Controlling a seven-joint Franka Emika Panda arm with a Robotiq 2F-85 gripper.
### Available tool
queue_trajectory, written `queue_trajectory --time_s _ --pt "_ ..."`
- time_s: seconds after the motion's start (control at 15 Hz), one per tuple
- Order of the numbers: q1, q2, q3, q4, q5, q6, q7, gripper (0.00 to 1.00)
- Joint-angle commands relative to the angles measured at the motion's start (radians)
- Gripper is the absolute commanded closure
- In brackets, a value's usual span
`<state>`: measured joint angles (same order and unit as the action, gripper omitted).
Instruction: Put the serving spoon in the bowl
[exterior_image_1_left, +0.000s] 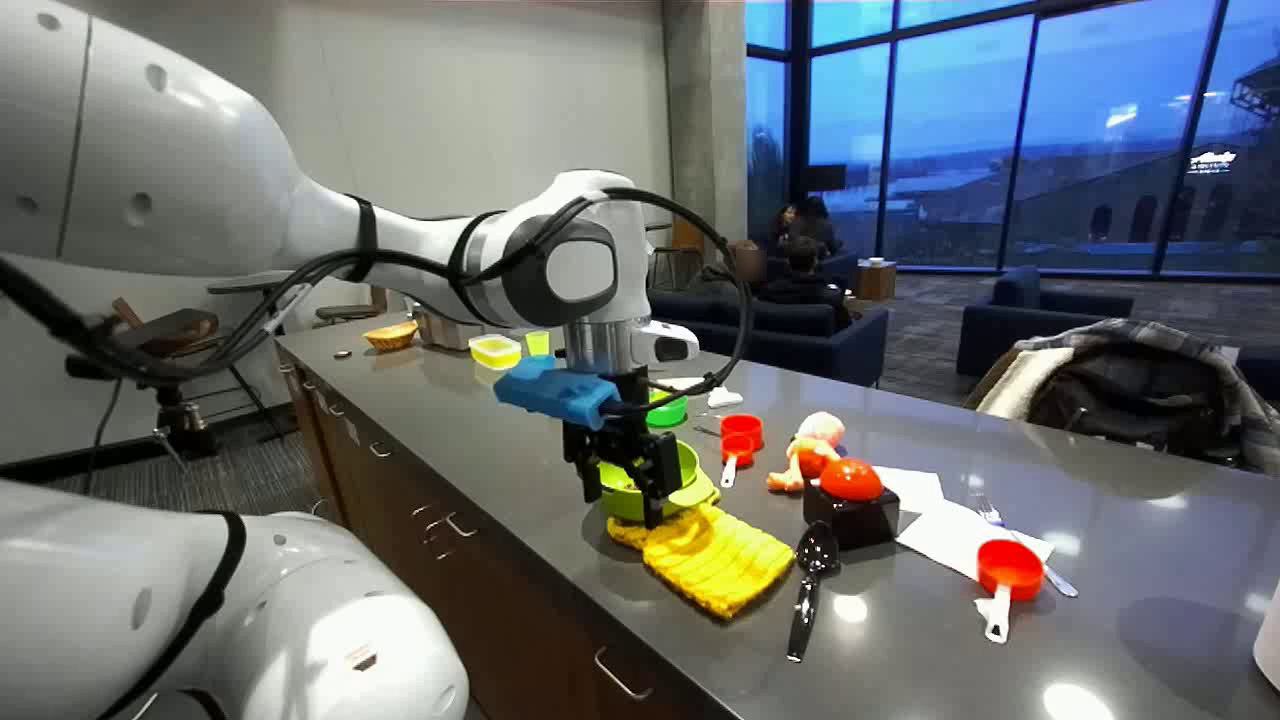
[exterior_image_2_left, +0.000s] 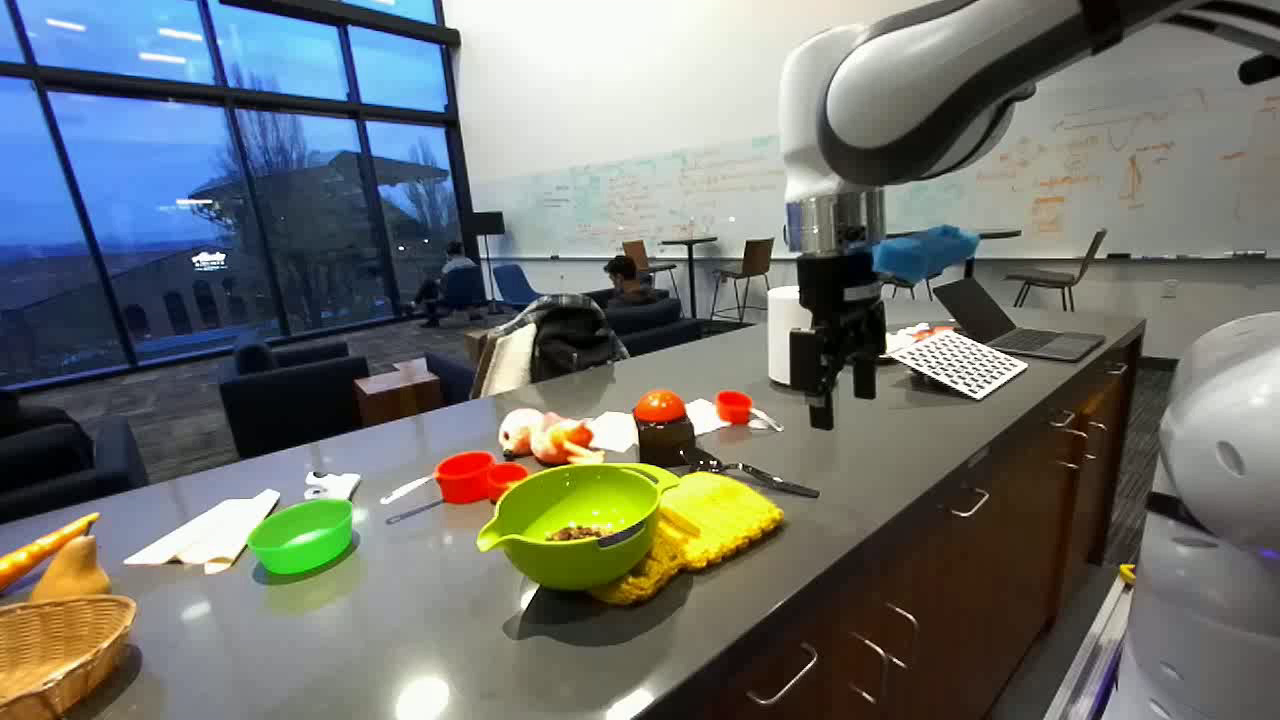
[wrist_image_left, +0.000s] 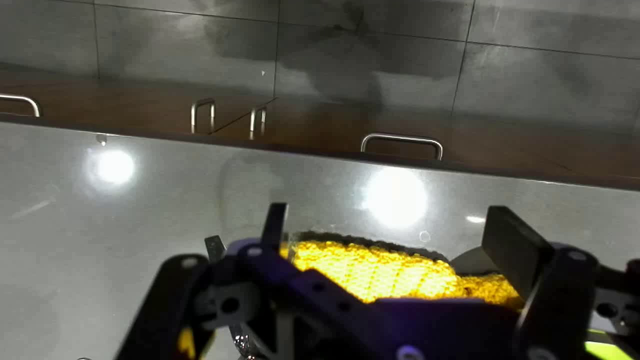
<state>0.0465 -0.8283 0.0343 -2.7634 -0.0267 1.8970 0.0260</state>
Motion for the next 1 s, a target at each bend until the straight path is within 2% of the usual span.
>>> queue_trajectory --time_s 0.0,0.53,0.93 --pt "-0.003 0.0 0.003 0.002 0.002 -0.002 -0.002 0.0" --pt "-0.003 0.0 0.003 0.002 0.002 -0.002 -0.002 0.0" --pt "0.037 0.078 -0.079 0.073 -0.032 -0.109 -0.279 0.0"
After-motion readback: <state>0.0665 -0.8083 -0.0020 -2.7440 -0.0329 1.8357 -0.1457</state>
